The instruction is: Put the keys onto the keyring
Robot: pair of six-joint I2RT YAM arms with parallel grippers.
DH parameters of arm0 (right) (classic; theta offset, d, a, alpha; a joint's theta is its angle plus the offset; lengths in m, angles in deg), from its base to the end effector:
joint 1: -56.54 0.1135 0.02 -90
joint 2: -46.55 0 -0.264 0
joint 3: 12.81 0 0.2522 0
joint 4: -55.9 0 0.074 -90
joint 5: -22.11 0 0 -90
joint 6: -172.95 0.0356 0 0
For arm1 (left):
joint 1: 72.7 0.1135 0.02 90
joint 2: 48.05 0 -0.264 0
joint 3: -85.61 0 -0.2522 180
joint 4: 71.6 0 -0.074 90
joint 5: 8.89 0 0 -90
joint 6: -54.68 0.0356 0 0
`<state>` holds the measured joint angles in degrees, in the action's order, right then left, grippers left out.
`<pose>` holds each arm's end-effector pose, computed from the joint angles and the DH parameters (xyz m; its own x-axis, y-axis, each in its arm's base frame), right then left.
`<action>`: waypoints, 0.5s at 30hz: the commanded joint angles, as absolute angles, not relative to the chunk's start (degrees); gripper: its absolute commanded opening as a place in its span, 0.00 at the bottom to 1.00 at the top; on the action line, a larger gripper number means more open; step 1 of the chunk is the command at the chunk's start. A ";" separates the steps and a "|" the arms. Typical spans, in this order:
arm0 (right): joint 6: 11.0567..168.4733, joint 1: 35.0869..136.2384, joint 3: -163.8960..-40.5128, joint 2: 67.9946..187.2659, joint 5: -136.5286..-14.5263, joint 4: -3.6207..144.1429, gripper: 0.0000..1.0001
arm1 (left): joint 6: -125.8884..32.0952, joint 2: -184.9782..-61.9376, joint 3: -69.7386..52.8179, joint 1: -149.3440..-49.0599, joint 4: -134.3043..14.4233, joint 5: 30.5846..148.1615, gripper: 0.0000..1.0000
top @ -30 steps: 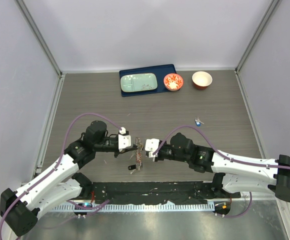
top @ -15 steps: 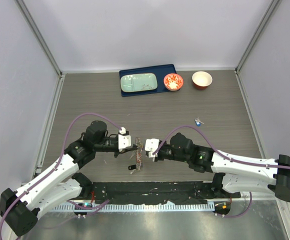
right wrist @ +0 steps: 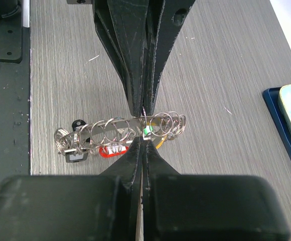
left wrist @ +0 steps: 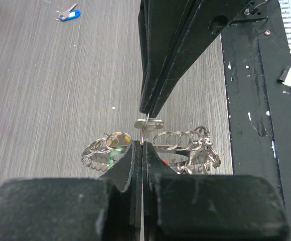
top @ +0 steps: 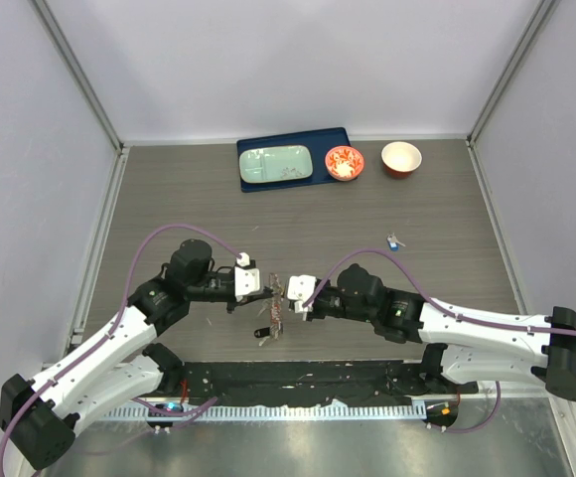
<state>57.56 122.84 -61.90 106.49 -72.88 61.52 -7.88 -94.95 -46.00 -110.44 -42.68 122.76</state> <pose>0.0938 0.2214 0.2635 0.3026 -0.3735 -0.8769 -0.9032 0.1814 -0.3889 0.1287 -0.1295 0.2665 0.1024 0.3562 -0.9288 0.9878 0.0741 0.1373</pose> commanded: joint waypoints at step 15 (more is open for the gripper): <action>58.08 123.07 -63.31 107.19 -72.63 58.06 0.01 | -7.63 -95.16 -45.30 -110.23 -47.03 126.81 0.00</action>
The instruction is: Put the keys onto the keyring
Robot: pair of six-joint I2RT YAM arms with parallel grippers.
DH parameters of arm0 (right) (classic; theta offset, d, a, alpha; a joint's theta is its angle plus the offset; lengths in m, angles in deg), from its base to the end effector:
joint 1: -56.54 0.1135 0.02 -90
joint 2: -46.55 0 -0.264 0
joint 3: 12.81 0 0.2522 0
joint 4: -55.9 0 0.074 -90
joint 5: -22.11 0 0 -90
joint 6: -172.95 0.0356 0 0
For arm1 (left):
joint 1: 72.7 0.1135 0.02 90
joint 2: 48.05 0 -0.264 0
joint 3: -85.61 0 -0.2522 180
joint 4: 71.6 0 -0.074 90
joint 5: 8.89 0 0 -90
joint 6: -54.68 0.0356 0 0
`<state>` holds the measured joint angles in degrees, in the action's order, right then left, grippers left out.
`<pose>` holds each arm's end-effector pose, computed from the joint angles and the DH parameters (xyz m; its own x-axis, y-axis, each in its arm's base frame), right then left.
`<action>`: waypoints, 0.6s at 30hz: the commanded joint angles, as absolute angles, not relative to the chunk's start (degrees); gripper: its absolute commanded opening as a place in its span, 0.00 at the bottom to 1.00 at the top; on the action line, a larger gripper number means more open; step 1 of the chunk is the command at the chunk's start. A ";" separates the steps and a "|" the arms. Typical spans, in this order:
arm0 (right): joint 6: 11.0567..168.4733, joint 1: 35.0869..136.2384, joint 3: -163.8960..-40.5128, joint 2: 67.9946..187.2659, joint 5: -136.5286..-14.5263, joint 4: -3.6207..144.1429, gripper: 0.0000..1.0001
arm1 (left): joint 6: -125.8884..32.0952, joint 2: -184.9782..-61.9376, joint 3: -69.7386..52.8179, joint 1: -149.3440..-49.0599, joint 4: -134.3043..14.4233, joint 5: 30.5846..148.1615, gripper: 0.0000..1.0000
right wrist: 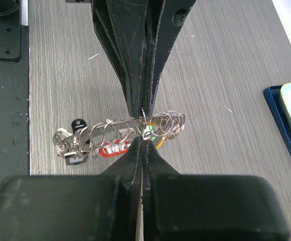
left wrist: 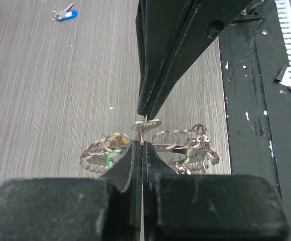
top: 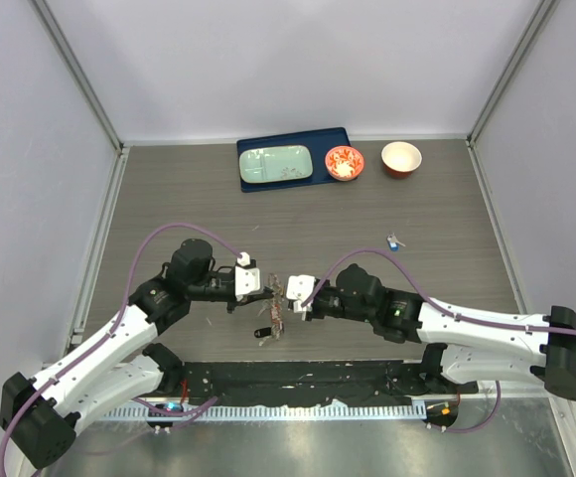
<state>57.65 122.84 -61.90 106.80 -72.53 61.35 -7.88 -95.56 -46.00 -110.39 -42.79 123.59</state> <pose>0.0944 0.2221 0.2626 0.2995 -0.3775 -0.8762 -0.9024 0.1862 -0.3886 0.1297 -0.1306 0.2651 0.0964 0.3550 -0.9299 0.9900 0.0622 0.1264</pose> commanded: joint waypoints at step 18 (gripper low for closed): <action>57.81 123.07 -62.52 105.52 -70.44 58.85 0.01 | -7.37 -95.07 -45.56 -110.23 -47.12 125.67 0.00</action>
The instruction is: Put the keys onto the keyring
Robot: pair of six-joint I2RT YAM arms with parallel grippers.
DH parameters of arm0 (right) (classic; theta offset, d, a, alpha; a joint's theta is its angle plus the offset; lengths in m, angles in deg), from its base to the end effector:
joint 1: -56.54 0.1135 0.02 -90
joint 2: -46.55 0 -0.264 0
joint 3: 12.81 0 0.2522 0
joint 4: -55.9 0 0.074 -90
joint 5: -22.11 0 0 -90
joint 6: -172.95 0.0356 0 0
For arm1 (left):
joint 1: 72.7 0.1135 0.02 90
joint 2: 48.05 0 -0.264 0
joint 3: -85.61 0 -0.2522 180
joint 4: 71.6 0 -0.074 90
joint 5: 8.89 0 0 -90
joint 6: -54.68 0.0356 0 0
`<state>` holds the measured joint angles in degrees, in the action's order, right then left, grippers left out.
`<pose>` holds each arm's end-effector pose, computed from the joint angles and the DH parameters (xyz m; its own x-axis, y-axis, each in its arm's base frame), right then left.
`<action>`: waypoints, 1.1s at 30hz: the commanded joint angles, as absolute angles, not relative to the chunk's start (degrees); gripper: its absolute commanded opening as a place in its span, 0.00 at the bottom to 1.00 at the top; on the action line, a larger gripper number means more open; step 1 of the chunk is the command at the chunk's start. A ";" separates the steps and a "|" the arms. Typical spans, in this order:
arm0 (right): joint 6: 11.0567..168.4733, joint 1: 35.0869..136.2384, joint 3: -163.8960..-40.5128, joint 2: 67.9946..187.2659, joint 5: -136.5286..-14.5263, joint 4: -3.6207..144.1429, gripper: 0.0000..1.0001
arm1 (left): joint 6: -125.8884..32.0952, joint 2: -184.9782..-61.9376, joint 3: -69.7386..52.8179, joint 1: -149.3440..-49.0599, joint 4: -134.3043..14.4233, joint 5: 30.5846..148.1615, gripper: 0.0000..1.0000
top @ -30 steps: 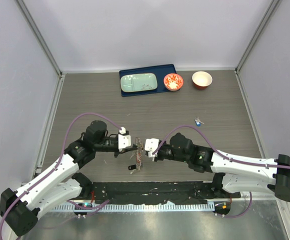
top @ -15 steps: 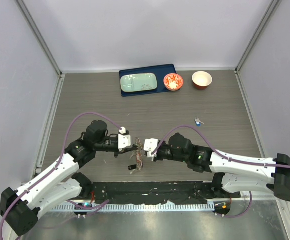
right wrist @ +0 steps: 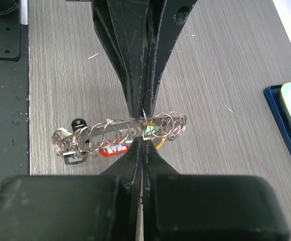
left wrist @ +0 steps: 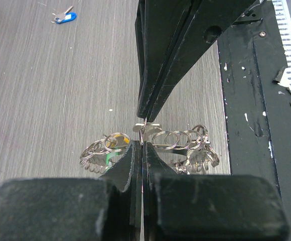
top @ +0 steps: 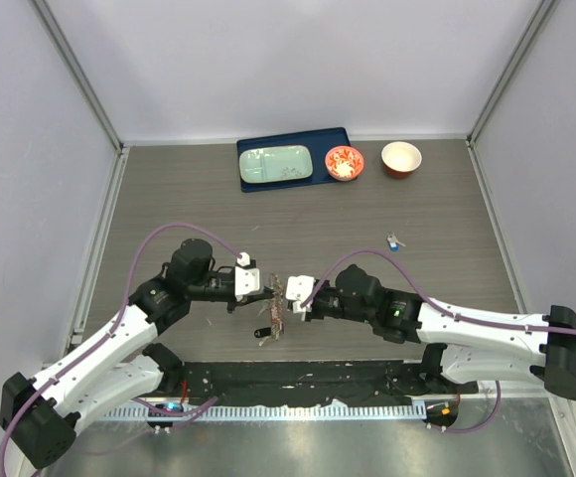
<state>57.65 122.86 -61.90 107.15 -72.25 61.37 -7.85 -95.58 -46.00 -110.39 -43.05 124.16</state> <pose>0.0948 0.2229 0.2612 0.2967 -0.3845 -0.8742 -0.9021 0.1876 -0.3887 0.1295 -0.1308 0.2655 0.1005 0.3483 -0.9320 0.9904 0.0541 0.1270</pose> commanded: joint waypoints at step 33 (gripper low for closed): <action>57.38 123.07 -62.17 104.29 -73.33 60.79 0.01 | -7.46 -94.72 -45.91 -110.14 -47.55 125.06 0.00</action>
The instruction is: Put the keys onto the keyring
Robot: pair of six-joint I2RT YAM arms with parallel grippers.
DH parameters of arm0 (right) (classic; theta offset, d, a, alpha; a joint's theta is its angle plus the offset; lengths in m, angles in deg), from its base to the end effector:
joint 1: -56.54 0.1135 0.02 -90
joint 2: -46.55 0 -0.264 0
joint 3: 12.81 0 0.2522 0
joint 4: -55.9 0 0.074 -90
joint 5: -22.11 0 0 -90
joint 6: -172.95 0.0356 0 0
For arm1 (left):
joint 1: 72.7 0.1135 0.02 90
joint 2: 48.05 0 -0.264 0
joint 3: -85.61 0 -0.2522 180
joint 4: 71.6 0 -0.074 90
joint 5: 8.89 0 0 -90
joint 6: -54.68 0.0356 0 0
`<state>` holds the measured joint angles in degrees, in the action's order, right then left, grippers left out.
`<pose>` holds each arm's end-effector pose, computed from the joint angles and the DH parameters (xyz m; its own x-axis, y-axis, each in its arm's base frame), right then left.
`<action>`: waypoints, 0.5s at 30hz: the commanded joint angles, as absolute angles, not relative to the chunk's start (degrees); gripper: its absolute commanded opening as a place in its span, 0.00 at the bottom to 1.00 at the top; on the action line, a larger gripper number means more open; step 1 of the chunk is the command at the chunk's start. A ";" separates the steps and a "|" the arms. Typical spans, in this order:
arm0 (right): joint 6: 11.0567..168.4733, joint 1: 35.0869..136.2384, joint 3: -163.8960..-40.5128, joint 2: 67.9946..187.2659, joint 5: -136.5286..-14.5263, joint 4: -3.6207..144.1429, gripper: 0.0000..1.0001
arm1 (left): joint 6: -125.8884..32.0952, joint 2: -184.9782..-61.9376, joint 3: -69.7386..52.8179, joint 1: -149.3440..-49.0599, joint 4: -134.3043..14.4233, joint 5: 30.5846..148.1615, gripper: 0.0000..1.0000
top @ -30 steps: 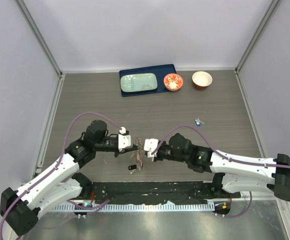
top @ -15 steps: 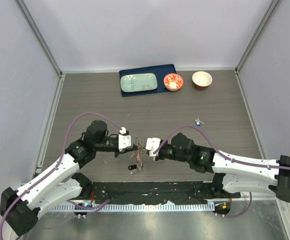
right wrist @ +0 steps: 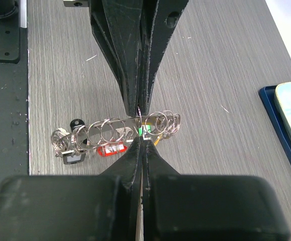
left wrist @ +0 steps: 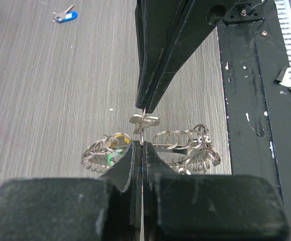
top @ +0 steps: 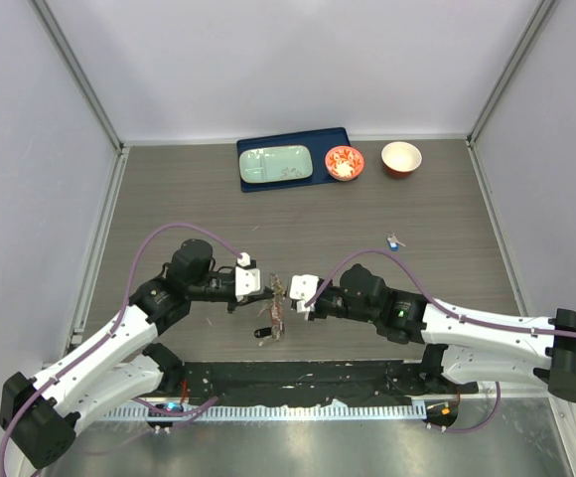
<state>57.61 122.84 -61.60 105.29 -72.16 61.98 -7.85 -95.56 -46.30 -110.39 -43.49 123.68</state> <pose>0.0927 0.2178 0.2654 0.3028 -0.3720 -0.8774 -0.8988 0.1948 -0.3928 0.1299 -0.1308 0.2644 0.1021 0.3504 -0.9310 0.9894 0.0613 0.1316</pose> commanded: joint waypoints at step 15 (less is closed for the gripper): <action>57.29 123.16 -62.61 104.91 -73.42 60.88 0.01 | -7.45 -94.98 -45.82 -110.06 -47.47 125.32 0.00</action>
<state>57.61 122.84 -61.60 105.29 -72.57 61.98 -7.85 -95.56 -46.30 -110.39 -43.49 123.72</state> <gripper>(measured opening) 0.031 0.013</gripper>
